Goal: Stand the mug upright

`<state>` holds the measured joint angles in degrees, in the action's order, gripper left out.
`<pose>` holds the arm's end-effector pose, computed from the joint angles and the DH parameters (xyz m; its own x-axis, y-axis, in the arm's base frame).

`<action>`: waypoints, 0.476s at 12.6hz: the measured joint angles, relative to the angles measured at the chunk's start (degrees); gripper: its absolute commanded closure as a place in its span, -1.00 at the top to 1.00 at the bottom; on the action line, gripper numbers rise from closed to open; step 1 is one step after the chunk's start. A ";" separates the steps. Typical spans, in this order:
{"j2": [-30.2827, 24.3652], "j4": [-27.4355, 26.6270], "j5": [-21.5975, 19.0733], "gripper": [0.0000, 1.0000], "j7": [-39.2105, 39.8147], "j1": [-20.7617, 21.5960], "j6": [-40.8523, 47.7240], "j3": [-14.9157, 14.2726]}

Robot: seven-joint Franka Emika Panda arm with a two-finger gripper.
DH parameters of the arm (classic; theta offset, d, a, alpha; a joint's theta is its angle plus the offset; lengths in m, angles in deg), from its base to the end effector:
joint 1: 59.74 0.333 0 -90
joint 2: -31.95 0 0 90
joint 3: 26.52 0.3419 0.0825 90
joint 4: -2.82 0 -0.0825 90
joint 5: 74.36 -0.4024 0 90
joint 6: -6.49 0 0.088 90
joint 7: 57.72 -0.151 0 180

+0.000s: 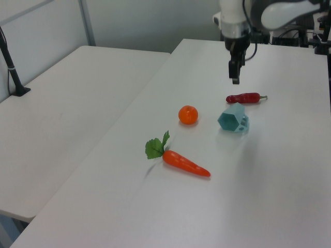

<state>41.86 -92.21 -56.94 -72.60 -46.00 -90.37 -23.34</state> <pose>0.6036 0.1380 0.4756 0.9943 0.0823 -0.0684 0.0995 -0.9461 0.3081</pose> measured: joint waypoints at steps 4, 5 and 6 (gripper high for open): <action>7.92 -0.47 9.91 1.00 -9.20 5.30 0.93 0.07; 10.57 -0.47 12.95 1.00 -12.45 6.52 0.94 0.08; 13.12 -0.48 15.79 0.92 -15.59 7.51 1.09 0.08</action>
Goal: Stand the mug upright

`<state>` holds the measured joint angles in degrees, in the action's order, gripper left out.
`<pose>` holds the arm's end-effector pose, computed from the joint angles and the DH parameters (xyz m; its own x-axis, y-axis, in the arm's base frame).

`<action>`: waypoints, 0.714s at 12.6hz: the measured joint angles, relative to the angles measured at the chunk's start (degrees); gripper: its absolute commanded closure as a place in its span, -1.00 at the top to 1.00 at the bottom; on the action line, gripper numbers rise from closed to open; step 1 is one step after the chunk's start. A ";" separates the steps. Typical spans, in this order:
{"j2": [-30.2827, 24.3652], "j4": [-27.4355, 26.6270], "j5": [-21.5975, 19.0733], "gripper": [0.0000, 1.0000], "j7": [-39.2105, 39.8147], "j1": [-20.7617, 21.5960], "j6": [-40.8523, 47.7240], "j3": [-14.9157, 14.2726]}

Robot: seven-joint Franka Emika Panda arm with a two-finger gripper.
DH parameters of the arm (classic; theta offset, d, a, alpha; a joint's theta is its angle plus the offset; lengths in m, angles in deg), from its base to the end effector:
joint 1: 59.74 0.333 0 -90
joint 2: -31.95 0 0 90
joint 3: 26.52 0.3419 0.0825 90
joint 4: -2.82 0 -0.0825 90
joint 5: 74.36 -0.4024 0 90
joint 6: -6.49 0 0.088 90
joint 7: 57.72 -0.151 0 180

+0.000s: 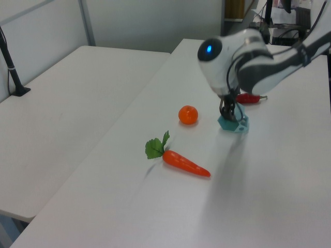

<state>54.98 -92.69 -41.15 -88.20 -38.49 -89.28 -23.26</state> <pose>0.6121 0.1906 0.3412 0.9933 0.0366 -0.1097 0.0957 -0.7932 0.6013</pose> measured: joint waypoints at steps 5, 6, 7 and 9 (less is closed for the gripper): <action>6.15 0.17 8.30 -0.01 -6.56 1.36 1.49 -0.04; 6.44 0.24 9.07 -0.22 -6.68 1.33 2.68 -0.11; 6.49 0.29 9.61 -0.46 -6.70 1.29 3.80 -0.18; 6.48 0.57 10.03 -0.96 -6.70 1.23 5.15 -0.24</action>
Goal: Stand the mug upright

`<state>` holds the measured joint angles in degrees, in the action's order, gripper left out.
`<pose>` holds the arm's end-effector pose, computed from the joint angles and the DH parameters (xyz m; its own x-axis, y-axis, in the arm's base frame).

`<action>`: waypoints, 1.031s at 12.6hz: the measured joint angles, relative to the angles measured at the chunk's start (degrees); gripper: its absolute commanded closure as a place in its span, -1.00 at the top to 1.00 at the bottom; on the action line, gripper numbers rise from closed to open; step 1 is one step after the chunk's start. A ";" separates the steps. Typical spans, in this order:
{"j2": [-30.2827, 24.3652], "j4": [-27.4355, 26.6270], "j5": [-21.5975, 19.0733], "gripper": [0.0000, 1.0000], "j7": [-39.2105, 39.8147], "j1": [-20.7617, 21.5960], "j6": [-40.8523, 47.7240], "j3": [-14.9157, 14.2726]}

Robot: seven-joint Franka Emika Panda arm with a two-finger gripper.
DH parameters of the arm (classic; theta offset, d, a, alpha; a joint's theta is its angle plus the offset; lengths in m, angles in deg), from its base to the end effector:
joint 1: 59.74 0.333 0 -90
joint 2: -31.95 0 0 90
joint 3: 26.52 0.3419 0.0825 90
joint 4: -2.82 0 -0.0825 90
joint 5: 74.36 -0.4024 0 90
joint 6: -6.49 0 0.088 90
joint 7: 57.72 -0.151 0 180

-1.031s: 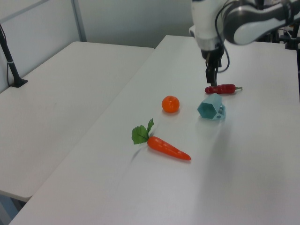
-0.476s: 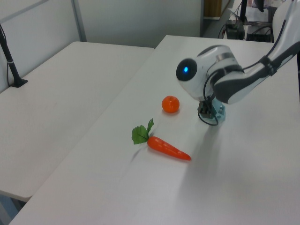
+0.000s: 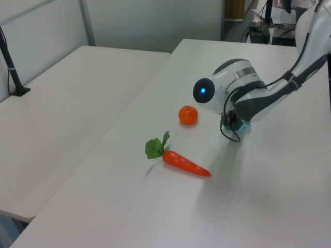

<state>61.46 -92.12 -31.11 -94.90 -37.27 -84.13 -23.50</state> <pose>0.6144 0.1755 0.2872 0.9933 -0.0111 -0.1148 0.0822 -0.6296 0.7725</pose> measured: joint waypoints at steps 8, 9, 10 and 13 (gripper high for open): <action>-2.55 2.06 0.96 -1.00 2.70 -2.10 2.55 -0.26; -3.39 2.88 -0.59 -1.00 3.89 -2.83 2.43 -0.24; -3.90 4.20 -4.70 -1.00 6.58 -3.68 1.18 -0.24; -5.14 6.96 -19.15 -1.00 15.25 -6.00 -5.78 -0.24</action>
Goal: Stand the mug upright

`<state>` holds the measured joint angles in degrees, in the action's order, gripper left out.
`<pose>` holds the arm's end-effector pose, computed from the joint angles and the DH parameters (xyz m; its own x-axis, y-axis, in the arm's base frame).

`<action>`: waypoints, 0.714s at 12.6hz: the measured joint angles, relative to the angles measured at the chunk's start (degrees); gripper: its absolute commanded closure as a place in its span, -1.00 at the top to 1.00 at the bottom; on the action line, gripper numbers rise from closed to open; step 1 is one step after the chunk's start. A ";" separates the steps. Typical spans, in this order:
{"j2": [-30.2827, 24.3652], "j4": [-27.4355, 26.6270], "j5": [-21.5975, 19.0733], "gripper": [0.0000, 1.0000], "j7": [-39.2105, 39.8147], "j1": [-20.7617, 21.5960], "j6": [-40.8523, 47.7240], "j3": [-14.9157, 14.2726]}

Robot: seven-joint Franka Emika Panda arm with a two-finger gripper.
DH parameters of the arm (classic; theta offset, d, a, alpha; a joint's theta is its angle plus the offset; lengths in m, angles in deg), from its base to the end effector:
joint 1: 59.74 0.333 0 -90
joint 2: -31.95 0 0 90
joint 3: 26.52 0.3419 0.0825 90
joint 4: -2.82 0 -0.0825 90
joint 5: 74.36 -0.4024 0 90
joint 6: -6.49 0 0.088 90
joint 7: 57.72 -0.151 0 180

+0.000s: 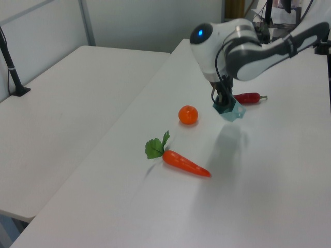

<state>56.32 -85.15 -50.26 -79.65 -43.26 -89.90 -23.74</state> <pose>0.6500 0.1625 0.3748 0.9914 0.0283 -0.1277 0.0820 -0.8948 0.4389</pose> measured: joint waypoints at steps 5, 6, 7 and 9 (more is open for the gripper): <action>-0.33 -0.18 -15.60 -0.88 15.26 -3.84 -9.20 0.00; 0.00 -1.12 -17.27 -0.79 18.53 -4.45 -12.20 0.00; 0.22 -1.86 -18.54 -0.76 20.46 -4.78 -13.66 0.00; 0.56 -3.08 -20.88 0.01 24.05 -5.54 -15.30 0.00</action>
<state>56.88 -88.23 -71.14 -55.60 -48.81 -105.21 -23.74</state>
